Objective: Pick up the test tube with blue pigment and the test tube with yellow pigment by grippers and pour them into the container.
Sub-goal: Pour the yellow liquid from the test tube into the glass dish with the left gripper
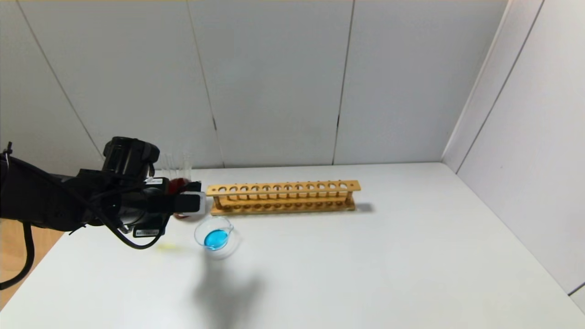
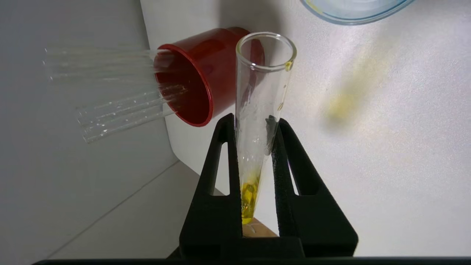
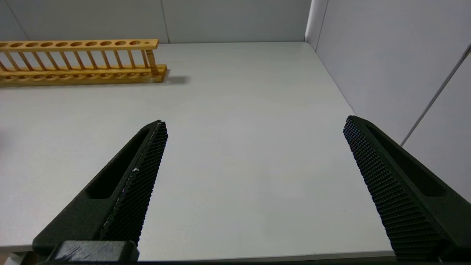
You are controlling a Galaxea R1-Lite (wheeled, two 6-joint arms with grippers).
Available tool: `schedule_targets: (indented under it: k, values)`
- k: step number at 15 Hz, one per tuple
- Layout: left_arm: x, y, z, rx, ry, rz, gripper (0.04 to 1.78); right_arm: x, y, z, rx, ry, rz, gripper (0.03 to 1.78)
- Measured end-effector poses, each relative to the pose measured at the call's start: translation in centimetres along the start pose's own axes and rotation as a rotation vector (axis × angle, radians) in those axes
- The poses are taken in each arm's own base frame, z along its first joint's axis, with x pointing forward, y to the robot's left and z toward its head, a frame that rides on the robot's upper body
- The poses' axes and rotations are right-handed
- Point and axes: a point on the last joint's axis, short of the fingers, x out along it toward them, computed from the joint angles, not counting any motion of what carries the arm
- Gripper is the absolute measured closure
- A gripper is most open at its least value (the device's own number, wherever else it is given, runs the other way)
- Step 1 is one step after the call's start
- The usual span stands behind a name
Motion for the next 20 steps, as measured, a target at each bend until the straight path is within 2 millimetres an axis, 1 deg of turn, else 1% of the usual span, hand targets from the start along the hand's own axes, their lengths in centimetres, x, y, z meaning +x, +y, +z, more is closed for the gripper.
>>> schedule_targets:
  k: [4, 7, 10, 16, 20]
  values:
    - [-0.1, 0.2, 0.6, 0.031, -0.011, 0.01, 1.52, 0.0, 0.0, 0.0, 0.0, 0.0, 0.001, 0.06]
    - [-0.1, 0.3, 0.7, 0.075, 0.01, 0.009, 1.52, 0.0, 0.0, 0.0, 0.0, 0.0, 0.0, 0.06]
    - [-0.1, 0.2, 0.8, 0.084, 0.012, 0.001, 1.52, 0.0, 0.0, 0.0, 0.0, 0.0, 0.0, 0.06]
    - [0.6, 0.4, 1.0, 0.091, 0.02, -0.004, 1.52, 0.0, 0.0, 0.0, 0.0, 0.0, 0.0, 0.06]
    - [1.0, 0.5, 1.3, 0.126, 0.052, -0.001, 1.52, 0.0, 0.0, 0.0, 0.0, 0.0, 0.0, 0.06]
